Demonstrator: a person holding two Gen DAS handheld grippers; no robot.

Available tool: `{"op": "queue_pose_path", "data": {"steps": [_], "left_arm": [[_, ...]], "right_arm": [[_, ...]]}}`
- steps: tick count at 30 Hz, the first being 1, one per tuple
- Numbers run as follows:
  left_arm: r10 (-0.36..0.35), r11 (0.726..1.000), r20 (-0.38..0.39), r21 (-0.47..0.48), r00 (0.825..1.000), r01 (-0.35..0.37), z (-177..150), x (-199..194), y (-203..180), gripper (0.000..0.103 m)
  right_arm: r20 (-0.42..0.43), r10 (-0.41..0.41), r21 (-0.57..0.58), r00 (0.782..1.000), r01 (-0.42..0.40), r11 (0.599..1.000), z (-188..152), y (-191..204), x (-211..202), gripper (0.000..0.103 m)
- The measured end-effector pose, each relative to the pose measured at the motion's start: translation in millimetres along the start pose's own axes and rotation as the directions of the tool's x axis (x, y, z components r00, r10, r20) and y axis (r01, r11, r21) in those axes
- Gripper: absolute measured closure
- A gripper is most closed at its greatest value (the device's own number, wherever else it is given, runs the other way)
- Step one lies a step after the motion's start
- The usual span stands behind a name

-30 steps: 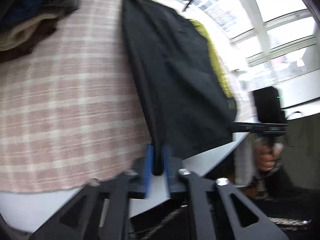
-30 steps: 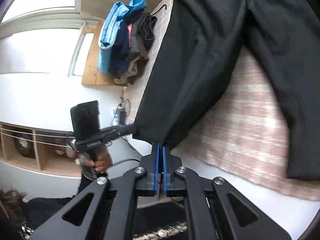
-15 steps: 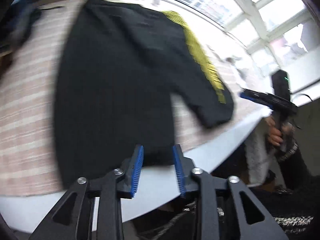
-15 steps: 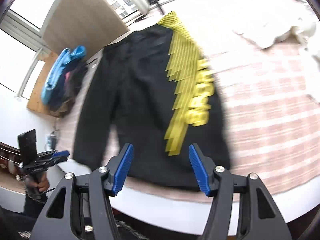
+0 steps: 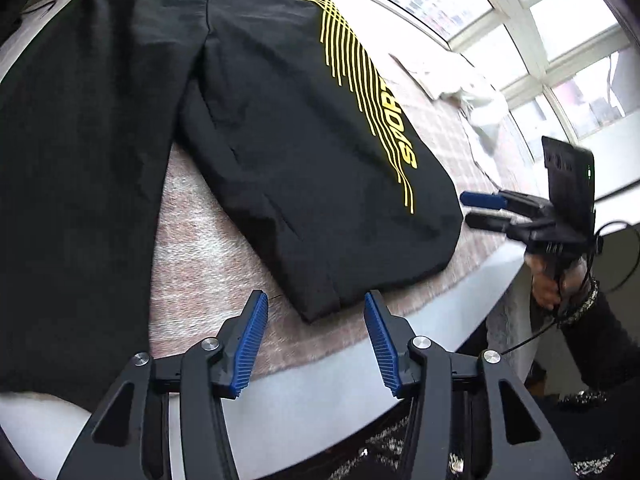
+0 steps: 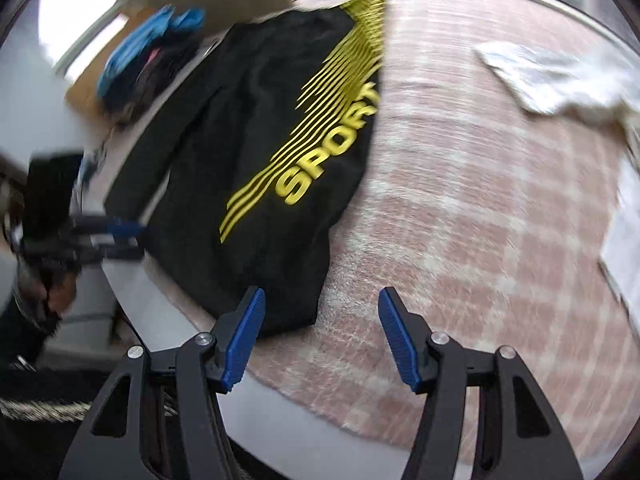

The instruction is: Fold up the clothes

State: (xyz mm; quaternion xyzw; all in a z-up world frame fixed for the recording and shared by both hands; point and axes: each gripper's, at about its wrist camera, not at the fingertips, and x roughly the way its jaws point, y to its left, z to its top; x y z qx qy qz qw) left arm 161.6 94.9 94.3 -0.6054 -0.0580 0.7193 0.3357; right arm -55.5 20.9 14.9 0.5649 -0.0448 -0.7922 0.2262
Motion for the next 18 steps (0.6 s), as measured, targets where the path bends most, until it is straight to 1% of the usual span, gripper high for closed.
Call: {"op": "queue_pose_path", "data": {"steps": [2,4,5,6,7,8,9,10,11,12,13,14,15,16,17,18], "left_arm": [[0.001,1.000,0.007,0.005,1.000,-0.001,0.4,2.6,-4.2,0.060],[0.005,1.000,-0.002,0.016,1.000,-0.005,4.4,13.8,-11.9,0.073],[0.005,1.000,-0.009,0.018,1.000,-0.005,6.3,15.4,-13.3,0.087],[0.001,1.000,-0.012,0.011,1.000,-0.001,7.5,11.9,-11.9,0.091],[-0.005,1.000,-0.014,0.002,1.000,0.005,8.4,7.0,-9.8,0.094],[-0.011,1.000,-0.015,-0.008,1.000,0.011,9.2,2.1,-7.7,0.094],[-0.017,1.000,-0.016,-0.017,1.000,0.017,10.1,-2.8,-5.6,0.094],[-0.023,0.999,-0.017,-0.027,1.000,0.023,11.0,-7.7,-3.5,0.094],[-0.029,0.999,-0.018,-0.036,0.999,0.029,11.8,-12.6,-1.4,0.096],[-0.035,0.998,-0.019,-0.045,0.999,0.034,12.7,-17.5,0.7,0.095],[-0.041,0.998,-0.020,-0.055,0.999,0.040,13.5,-22.5,2.8,0.091],[-0.047,0.997,-0.021,-0.064,0.999,0.046,14.4,-27.4,4.9,0.080],[-0.053,0.996,-0.022,-0.074,0.998,0.052,15.3,-32.3,7.0,0.073],[-0.059,0.995,-0.023,-0.083,0.998,0.057,16.1,-37.2,9.1,0.068],[-0.065,0.994,-0.024,-0.092,0.998,0.063,17.0,-42.1,11.2,0.068],[-0.078,0.992,-0.031,-0.097,0.996,0.075,15.3,-41.0,12.3,0.068]], "right_arm": [[-0.010,0.022,-0.068,1.000,-0.022,0.997,2.2,7.3,6.2,0.045],[-0.014,0.046,-0.117,0.999,-0.047,0.992,3.0,14.4,11.9,0.045],[-0.015,0.050,-0.132,0.999,-0.051,0.990,3.1,16.9,14.0,0.049],[-0.024,0.054,-0.130,0.998,-0.056,0.990,4.2,17.4,15.1,0.067],[-0.036,0.060,-0.122,0.998,-0.064,0.990,5.8,17.1,15.9,0.078],[-0.051,0.091,-0.089,0.995,-0.096,0.991,9.0,14.2,14.5,0.090],[-0.040,0.153,-0.041,0.987,-0.155,0.987,11.4,9.2,5.9,0.092],[-0.015,0.222,0.008,0.975,-0.222,0.975,12.9,3.7,-5.5,0.092],[0.023,0.292,0.050,0.956,-0.293,0.955,15.8,-2.5,-19.2,0.092],[0.069,0.360,0.086,0.930,-0.366,0.927,19.4,-8.9,-33.9,0.092],[0.118,0.407,0.111,0.906,-0.420,0.901,21.8,-15.1,-47.8,0.092],[0.136,0.399,0.121,0.907,-0.415,0.902,22.9,-19.6,-55.8,0.092],[0.139,0.370,0.128,0.919,-0.387,0.913,23.6,-23.5,-61.0,0.090],[0.141,0.340,0.134,0.930,-0.358,0.924,24.2,-27.3,-66.3,0.086],[0.127,0.312,0.139,0.941,-0.329,0.934,23.8,-29.2,-63.2,0.072],[0.105,0.287,0.143,0.952,-0.300,0.943,22.9,-30.1,-56.1,0.062]]}}
